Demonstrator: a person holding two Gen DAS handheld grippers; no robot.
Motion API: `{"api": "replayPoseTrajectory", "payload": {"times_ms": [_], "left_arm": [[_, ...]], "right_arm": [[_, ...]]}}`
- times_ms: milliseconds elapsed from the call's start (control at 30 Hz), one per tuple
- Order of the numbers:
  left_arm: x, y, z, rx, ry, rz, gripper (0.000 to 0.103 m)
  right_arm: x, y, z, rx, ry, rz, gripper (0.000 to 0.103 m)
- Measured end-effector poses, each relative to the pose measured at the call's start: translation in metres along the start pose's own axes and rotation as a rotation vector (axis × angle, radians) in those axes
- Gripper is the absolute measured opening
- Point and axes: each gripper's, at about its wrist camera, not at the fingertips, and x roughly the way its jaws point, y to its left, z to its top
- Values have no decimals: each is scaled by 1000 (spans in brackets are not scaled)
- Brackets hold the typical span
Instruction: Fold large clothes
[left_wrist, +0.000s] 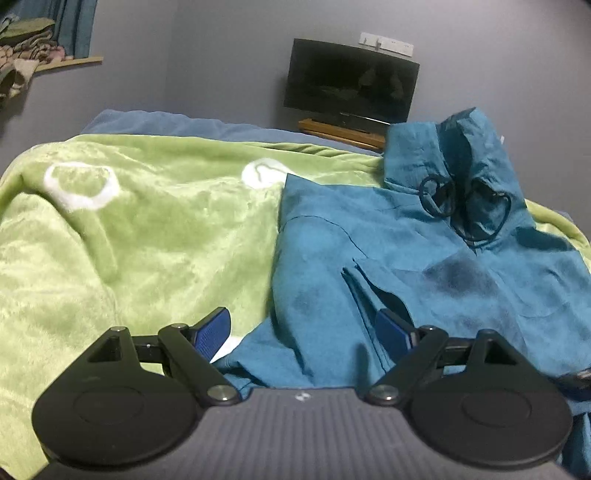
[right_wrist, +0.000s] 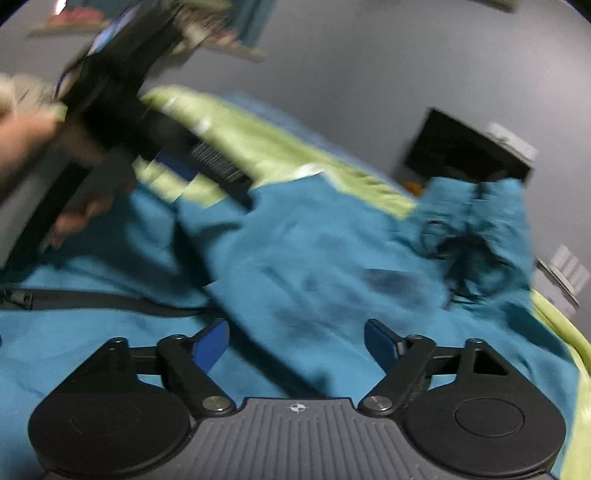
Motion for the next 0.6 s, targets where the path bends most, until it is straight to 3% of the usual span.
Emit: {"api": "replayPoseTrajectory", "payload": {"times_ms": [100,167,200,233,433,600], "left_arm": [[3,-3,-1,23,10,0,85],[3,-5,0,29,11,-3,85],[2,-4,0,27,10,-6,85],[2,-3,0,23,8,-9,85],[3,2,1,-15,12,-7,85],[2,0,0,-7,9,0,85]], "right_arm": [[20,12,-1,-39,42,-24,72],[25,14,-6,-39,62,-31,56],[26,11,-8,-27,67,-33,21],[22,5,-9,13,53,-20,6],[-27,-36,-24,328,-157,-50,2],[-66,-87,-55,588,-265,-177,2]]}}
